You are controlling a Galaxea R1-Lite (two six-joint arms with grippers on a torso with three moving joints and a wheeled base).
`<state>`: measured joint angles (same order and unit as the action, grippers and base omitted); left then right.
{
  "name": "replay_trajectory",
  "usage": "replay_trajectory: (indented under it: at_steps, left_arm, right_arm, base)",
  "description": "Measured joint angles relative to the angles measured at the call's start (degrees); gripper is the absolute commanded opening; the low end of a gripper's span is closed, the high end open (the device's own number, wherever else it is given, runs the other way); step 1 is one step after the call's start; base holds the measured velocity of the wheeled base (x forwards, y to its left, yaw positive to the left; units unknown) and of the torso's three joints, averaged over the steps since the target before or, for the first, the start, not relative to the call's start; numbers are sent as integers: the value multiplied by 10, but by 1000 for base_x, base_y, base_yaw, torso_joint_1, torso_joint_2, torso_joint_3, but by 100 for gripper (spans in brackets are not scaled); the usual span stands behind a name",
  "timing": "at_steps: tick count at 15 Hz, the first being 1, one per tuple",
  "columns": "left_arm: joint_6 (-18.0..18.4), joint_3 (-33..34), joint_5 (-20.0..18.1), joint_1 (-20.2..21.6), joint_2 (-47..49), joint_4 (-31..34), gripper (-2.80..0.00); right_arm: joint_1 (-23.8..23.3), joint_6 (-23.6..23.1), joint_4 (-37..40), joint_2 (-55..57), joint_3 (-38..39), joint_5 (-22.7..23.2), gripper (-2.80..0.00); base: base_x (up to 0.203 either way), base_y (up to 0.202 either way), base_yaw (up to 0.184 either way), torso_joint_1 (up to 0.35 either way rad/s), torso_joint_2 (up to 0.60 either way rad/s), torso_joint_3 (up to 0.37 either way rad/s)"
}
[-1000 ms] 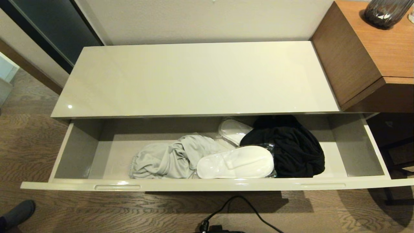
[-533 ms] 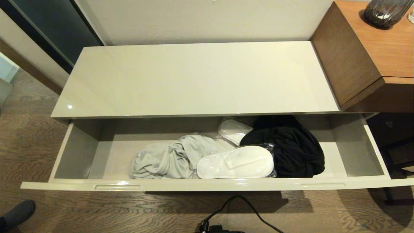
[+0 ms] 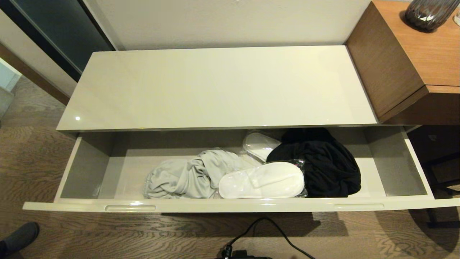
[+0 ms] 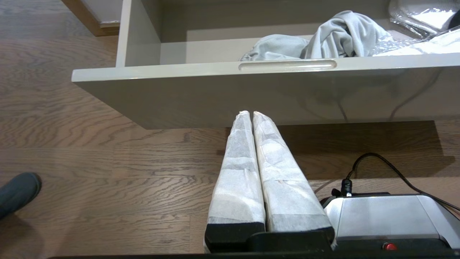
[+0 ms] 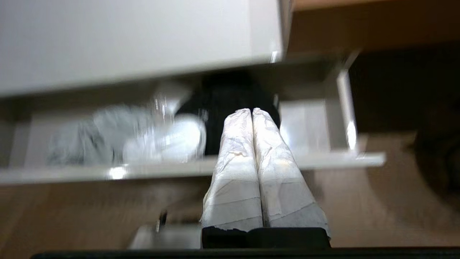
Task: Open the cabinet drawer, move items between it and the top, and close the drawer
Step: Take out the T-shirt from the drawer
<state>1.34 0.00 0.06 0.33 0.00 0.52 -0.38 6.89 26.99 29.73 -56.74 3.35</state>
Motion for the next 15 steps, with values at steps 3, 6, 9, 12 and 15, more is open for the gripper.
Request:
replay_trajectory:
  at_steps: [3, 6, 9, 12, 15]
  left_arm:
    - [0, 0, 0, 0, 0, 0, -280]
    - [1, 0, 0, 0, 0, 0, -280]
    - [0, 0, 0, 0, 0, 0, -280]
    - [0, 0, 0, 0, 0, 0, -280]
    - [0, 0, 0, 0, 0, 0, -280]
  right_arm:
    - [11, -7, 55, 138, -25, 47, -280]
    - [38, -27, 45, 265, -17, 108, -280]
    - [62, -69, -9, 391, -19, 162, -280]
    - [88, -90, 44, 483, -92, 181, -280]
    - [109, -93, 100, 547, -207, 175, -280]
  base:
    - [0, 0, 0, 0, 0, 0]
    - [0, 0, 0, 0, 0, 0]
    - [0, 0, 0, 0, 0, 0]
    - [0, 0, 0, 0, 0, 0]
    - [0, 0, 0, 0, 0, 0]
